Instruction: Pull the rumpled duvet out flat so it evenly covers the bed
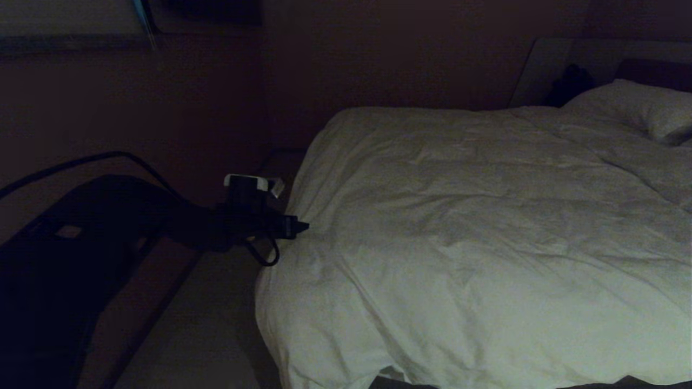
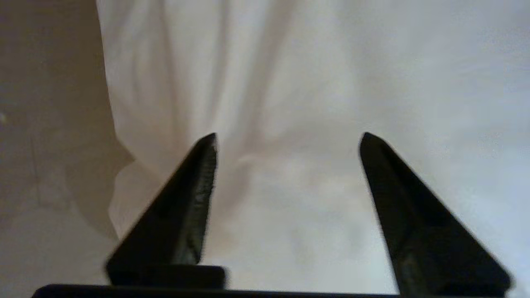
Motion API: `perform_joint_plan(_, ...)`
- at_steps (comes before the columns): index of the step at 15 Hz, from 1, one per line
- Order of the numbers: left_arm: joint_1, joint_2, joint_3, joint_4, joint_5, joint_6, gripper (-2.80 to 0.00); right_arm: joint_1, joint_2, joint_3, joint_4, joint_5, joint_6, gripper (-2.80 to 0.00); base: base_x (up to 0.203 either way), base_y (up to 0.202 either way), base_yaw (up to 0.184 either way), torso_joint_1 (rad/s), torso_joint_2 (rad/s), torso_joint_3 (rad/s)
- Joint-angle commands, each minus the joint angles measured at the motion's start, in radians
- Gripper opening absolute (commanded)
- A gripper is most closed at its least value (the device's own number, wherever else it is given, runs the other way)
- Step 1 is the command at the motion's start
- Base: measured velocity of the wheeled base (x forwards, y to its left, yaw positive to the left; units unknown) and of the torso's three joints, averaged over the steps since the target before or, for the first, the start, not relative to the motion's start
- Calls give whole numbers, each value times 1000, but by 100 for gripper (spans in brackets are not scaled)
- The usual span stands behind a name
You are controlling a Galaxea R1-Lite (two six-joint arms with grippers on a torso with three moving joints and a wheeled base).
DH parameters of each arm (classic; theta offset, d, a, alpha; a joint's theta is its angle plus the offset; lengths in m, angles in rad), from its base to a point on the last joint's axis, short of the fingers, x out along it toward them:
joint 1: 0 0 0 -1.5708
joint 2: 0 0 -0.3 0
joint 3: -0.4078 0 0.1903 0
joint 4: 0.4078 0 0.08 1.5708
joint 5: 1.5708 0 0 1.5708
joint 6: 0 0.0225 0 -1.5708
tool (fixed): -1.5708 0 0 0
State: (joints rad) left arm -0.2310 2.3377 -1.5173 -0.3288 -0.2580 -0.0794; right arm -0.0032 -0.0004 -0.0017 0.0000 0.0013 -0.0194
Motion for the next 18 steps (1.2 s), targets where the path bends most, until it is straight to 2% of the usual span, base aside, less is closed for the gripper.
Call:
perform_joint_plan(1, -21, -125, 39, -4, -1, -7, 0, 0, 0, 0, 0, 0, -1, -280, 0, 0, 0, 0, 0, 0)
perform_joint_plan(4, -35, -224, 75, -1, 2, -17, 0, 0, 0, 0, 0, 0, -1, -280, 0, 0, 0, 0, 0, 0)
perform_joint_plan(7, -35, -429, 133, 9, 9, -14, 0, 0, 0, 0, 0, 0, -1, -280, 0, 0, 0, 0, 0, 0)
perform_joint_plan(8, -32, -523, 161, 20, 17, -12, -280, 0, 0, 0, 0, 0, -1, -280, 0, 0, 0, 0, 0, 0)
perform_joint_plan(12, 24, -796, 252, 119, 92, -9, -280, 0, 0, 0, 0, 0, -1, -280, 0, 0, 0, 0, 0, 0)
perform_joint_plan(15, 109, -971, 371, 143, 133, -9, -280, 0, 0, 0, 0, 0, -1, -280, 0, 0, 0, 0, 0, 0)
perform_joint_plan(18, 150, -1200, 511, 160, 191, -6, -280, 0, 0, 0, 0, 0, -1, -280, 0, 0, 0, 0, 0, 0)
